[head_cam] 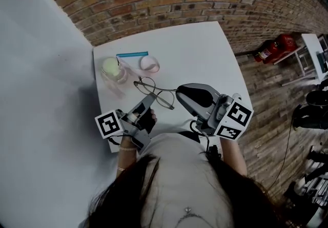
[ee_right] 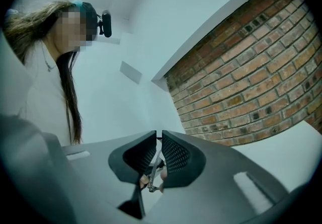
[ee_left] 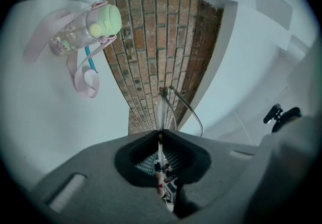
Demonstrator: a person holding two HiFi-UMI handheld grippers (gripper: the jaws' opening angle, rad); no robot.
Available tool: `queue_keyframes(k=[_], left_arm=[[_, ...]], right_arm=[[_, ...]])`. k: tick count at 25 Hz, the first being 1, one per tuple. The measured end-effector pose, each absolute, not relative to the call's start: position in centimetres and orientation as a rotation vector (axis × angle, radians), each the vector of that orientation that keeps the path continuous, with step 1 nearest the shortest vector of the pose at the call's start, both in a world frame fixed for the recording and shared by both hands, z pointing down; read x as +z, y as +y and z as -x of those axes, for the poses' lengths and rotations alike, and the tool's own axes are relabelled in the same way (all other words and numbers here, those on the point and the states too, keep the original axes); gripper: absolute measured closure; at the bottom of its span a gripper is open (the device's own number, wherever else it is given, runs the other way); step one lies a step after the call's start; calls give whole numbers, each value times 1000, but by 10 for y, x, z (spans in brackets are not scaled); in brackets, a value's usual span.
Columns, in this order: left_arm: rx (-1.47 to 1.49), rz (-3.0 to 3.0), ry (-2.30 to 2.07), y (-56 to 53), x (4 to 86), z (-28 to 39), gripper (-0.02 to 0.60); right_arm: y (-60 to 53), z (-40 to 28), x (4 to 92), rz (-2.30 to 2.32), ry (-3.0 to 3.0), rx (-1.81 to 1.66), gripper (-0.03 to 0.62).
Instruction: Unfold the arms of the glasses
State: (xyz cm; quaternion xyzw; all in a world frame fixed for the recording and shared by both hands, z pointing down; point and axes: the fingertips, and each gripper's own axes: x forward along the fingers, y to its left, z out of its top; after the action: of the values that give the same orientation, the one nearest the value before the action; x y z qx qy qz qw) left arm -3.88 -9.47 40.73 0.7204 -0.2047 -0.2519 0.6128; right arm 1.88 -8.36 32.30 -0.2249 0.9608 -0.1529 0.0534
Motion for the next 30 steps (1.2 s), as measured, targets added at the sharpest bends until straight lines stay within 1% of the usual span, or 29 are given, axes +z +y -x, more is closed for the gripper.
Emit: queue_keyframes(k=[30], left_arm=[[-411, -1688, -465, -82, 420, 13, 560]], right_arm=[[-95, -31, 299, 717, 2889, -377, 553]])
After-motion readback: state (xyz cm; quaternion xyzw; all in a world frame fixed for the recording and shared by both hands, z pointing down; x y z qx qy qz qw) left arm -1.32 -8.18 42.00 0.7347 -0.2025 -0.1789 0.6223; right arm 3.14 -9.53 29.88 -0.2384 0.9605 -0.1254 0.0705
